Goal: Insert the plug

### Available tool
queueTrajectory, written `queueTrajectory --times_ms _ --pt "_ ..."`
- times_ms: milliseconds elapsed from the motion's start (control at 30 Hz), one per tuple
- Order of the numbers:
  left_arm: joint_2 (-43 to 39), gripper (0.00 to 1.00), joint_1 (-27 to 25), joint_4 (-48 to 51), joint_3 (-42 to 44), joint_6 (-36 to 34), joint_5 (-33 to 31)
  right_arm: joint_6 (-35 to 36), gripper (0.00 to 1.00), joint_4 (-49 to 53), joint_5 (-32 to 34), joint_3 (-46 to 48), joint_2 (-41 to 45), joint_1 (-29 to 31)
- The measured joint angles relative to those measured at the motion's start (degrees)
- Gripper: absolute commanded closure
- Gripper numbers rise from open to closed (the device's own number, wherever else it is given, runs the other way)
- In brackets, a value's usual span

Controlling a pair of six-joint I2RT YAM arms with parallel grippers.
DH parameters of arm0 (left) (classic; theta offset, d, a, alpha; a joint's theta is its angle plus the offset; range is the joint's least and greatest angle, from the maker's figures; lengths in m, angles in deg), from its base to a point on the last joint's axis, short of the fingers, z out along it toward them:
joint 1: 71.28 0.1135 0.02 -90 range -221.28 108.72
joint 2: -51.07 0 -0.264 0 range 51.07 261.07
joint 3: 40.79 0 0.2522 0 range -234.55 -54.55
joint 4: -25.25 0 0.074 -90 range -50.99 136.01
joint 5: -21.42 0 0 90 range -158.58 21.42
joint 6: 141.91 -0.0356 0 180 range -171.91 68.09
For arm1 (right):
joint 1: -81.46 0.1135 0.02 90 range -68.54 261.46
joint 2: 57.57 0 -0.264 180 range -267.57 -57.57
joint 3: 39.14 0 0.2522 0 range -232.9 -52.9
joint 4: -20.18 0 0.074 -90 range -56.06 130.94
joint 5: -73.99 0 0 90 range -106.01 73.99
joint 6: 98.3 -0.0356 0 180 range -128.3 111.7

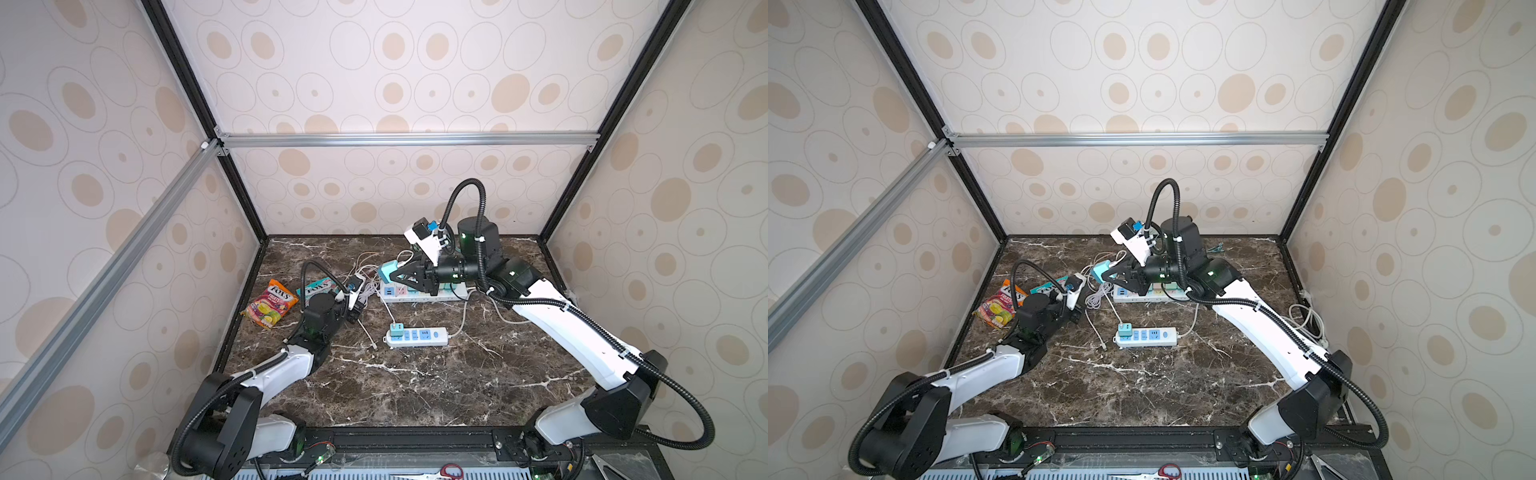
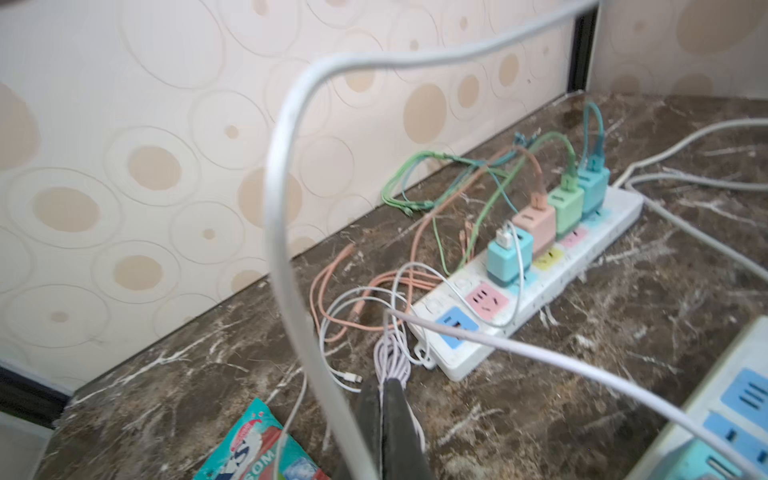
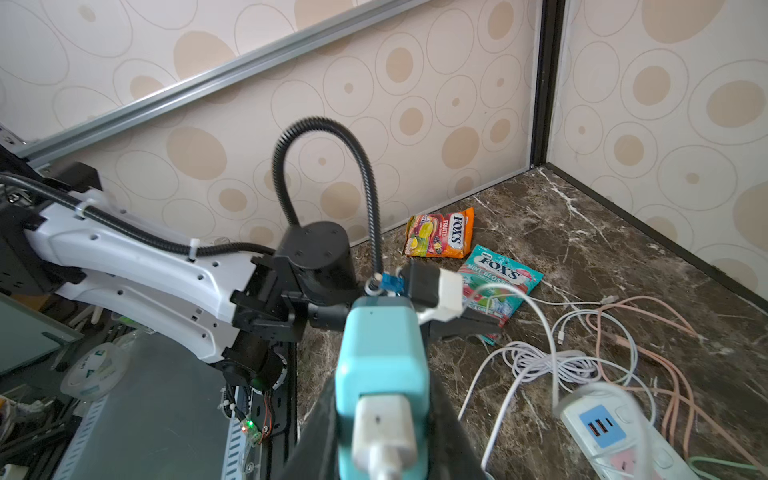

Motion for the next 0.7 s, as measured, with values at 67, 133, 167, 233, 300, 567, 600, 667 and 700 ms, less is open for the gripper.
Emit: queueTrajectory --times_ms 67,133,167,233,300,567,600,667,700 --pt "-2.93 1.0 0.07 0.35 -0.02 0.26 -2.27 2.6 1.0 0.48 0.11 0.76 0.0 0.0" --pt "-5.55 1.0 0.07 1.79 -0.55 0.24 -5.22 5.35 1.0 1.29 -0.31 1.4 0.0 0.0" --pt "-6.43 1.0 0.07 3.08 -1.33 0.24 -6.49 6.64 1.0 1.66 -0.52 1.7 0.0 0.0" --pt "-7.58 1.0 0.07 6.08 -3.96 0.26 -8.87 9.4 1.0 2.78 -0.72 2.12 0.0 0.0" --pt "-8.35 1.0 0.07 9.27 -7.23 0.28 -9.86 12.26 1.0 4.04 -0.66 2.4 0.0 0.0" --pt "-8.37 1.0 -4.76 21.42 -27.76 0.83 -9.75 27.26 1.0 12.07 4.39 3.58 0.57 -0.26" --pt "-8.04 1.0 -6.12 22.16 -30.03 0.66 -9.79 28.79 1.0 13.09 4.96 3.61 0.57 -0.35" --pt "-7.15 1.0 -8.59 23.5 -33.7 0.02 -10.05 31.32 1.0 14.75 5.66 3.61 0.57 -0.72" --pt "-6.49 1.0 -9.81 24.11 -35.36 -0.5 -10.25 32.59 1.0 15.47 5.9 3.65 0.59 -1.01"
